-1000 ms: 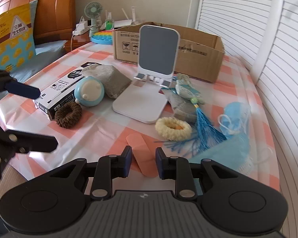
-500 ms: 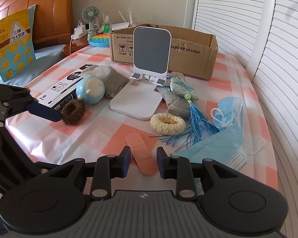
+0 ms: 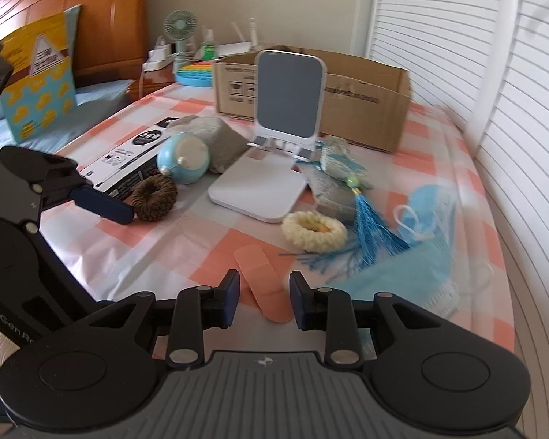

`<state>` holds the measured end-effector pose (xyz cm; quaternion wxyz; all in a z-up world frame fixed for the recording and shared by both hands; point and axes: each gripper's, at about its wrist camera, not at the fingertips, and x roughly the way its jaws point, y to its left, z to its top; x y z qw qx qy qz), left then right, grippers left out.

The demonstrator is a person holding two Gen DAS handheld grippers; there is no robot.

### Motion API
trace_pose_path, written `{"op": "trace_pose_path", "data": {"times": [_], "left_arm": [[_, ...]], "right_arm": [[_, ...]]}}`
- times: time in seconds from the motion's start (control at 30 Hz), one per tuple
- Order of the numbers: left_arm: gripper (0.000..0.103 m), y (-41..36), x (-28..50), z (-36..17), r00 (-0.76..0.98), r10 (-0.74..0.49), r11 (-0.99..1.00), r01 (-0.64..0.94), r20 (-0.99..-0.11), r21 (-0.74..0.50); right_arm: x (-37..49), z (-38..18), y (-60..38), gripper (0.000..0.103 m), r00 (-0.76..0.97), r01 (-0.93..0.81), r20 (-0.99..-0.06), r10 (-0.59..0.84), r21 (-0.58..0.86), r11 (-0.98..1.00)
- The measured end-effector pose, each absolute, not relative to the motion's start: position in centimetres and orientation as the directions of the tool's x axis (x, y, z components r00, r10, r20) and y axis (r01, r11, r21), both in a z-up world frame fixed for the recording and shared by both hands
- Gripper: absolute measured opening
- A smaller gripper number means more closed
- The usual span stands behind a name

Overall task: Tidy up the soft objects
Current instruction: 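Close the left gripper on the brown hair tie while the right gripper grasps the pink bandage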

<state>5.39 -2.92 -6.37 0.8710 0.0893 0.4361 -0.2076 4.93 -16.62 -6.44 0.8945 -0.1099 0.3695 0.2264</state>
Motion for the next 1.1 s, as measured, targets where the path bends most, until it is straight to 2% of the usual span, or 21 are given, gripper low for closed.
{"op": "trace_pose_path", "data": {"times": [0.23, 0.3, 0.47, 0.57, 0.63, 0.7, 0.9, 1.1], "left_arm": [[0.102, -2.4, 5.0, -6.2, 0.539, -0.261, 0.907, 0.421, -0.801, -0.013], [0.102, -2.1, 4.7, -5.9, 0.549, -0.248, 0.906, 0.423, -0.798, 0.009], [0.1, -1.2, 4.3, -4.6, 0.592, -0.239, 0.896, 0.44, -0.77, 0.061], [0.091, -0.7, 5.2, -4.0, 0.608, -0.242, 0.893, 0.444, -0.756, 0.071], [0.078, -0.6, 6.1, -3.9, 0.602, -0.253, 0.891, 0.45, -0.757, 0.06], [0.074, -0.5, 7.0, -4.3, 0.588, -0.254, 0.893, 0.447, -0.768, 0.047], [0.074, -0.6, 8.7, -5.5, 0.58, -0.23, 0.908, 0.418, -0.782, 0.042], [0.073, -0.9, 8.2, -5.6, 0.517, -0.305, 0.884, 0.466, -0.799, -0.036]], "right_arm": [[6.1, -6.8, -16.3, 0.033, 0.611, -0.526, -0.711, 0.347, -0.038, 0.849], [6.1, -6.8, -16.2, 0.028, 0.612, -0.532, -0.709, 0.351, -0.04, 0.846], [6.3, -6.7, -16.4, 0.027, 0.608, -0.53, -0.705, 0.364, -0.019, 0.848], [6.4, -6.7, -16.5, 0.027, 0.608, -0.527, -0.703, 0.369, -0.01, 0.85], [6.4, -6.8, -16.6, 0.028, 0.607, -0.524, -0.701, 0.373, 0.0, 0.852], [6.3, -6.8, -16.8, 0.028, 0.607, -0.519, -0.699, 0.377, 0.01, 0.855], [6.3, -6.9, -16.8, 0.028, 0.609, -0.512, -0.695, 0.382, 0.023, 0.859], [5.9, -6.8, -17.1, 0.028, 0.605, -0.52, -0.697, 0.384, 0.02, 0.854]]}}
